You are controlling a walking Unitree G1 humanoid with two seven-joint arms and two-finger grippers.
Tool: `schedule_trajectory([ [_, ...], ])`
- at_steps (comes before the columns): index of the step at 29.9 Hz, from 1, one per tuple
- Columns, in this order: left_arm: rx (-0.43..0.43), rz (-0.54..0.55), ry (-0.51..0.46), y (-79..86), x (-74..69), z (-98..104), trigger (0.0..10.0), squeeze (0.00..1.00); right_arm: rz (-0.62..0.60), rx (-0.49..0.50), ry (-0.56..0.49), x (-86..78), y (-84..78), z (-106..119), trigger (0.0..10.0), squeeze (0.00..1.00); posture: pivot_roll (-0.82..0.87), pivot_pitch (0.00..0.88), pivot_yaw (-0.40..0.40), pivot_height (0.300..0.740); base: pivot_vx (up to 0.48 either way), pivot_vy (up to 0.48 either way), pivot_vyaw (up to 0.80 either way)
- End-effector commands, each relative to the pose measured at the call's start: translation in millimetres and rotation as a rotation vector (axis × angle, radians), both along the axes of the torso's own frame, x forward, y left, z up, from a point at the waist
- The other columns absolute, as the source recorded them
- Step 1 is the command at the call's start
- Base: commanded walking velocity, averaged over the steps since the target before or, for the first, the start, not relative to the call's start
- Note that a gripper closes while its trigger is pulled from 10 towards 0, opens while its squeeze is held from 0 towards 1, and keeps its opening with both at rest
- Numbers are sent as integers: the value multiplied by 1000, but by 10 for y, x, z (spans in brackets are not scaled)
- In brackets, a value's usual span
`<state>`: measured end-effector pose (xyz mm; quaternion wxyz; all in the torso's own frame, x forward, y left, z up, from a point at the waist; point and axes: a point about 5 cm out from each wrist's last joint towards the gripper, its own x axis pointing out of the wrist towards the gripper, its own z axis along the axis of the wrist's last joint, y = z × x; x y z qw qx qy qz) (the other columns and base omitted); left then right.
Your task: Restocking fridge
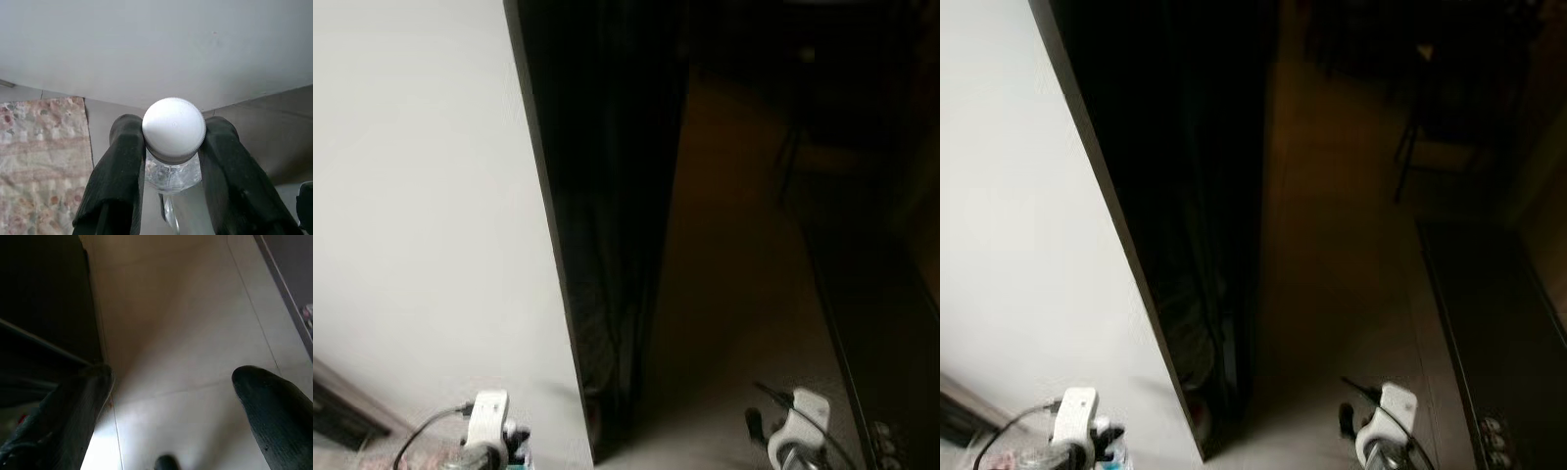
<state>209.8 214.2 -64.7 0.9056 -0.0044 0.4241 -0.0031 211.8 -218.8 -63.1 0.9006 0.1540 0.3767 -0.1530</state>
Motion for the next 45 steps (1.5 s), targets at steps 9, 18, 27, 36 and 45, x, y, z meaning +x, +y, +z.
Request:
schedule_trajectory([
  [9,29,39,-5,121,-24,13,10000,0,28,-88,-111,78,20,81,10000,0,13,0,-18,740,0,0,0],
  [18,35,48,-10,132,-19,18,10000,0,181,-290,-329,389,-3,400,10000,0,-10,0,-11,740,0,0,0],
  [27,31,54,-14,128,-19,18,10000,0,277,-407,-673,943,99,1058,10000,0,-4,0,-17,740,0,0,0],
  [36,27,68,-17,126,-18,18,10000,0,449,-414,-829,1145,290,1364,10000,0,0,0,-23,740,0,0,0],
  [45,24,72,-12,129,-20,16,10000,0,539,-355,-868,1162,338,1417,10000,0,-1,0,-26,740,0,0,0],
])
